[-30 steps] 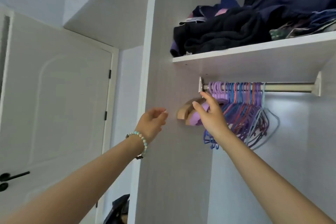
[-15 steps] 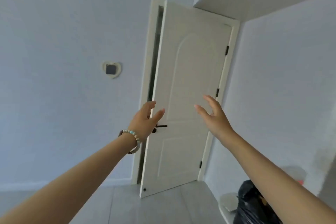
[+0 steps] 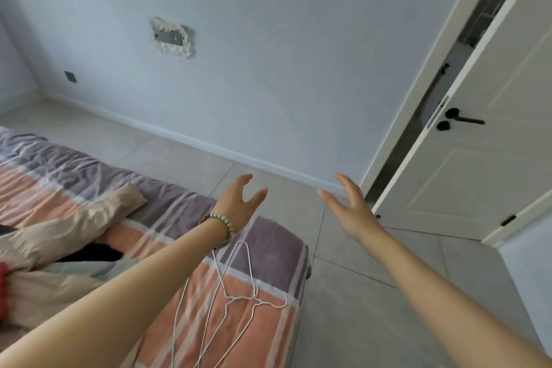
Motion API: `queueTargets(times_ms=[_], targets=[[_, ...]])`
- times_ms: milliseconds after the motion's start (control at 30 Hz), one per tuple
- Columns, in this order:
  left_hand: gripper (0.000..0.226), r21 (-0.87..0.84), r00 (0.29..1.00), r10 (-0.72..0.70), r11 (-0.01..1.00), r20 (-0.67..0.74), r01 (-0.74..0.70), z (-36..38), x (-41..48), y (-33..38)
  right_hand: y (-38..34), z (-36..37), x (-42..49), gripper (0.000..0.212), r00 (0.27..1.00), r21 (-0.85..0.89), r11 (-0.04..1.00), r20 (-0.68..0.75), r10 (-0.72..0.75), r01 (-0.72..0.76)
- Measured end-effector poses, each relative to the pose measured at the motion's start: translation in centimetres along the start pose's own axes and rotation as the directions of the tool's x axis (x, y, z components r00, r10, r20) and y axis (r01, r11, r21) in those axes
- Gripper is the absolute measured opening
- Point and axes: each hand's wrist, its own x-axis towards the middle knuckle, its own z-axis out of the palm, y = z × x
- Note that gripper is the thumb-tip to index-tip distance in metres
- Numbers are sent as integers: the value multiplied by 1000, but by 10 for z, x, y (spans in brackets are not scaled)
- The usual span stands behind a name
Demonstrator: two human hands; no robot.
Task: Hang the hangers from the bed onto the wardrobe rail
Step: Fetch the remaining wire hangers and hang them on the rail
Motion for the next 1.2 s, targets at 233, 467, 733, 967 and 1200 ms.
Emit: queueTargets(times_ms=[233,467,733,967,1200], targets=[[64,146,940,-341,931,12,336,-4,-7,-171,85,134,25,68,973,-54,986,167,163,-156],[70,202,821,-571,808,33,554,25,-22,-298,175,235,23,72,898,-115,943,289,333,-313],[86,239,701,-700,710,136,663,64,-46,-391,254,321,10,80,760,-80,828,358,543,-554],[90,103,608,-764,637,215,764,95,-72,-431,289,386,-13,81,564,201,543,487,667,-816],[53,4,655,-744,661,133,750,105,-82,-441,291,410,-35,51,522,262,455,512,682,-851]])
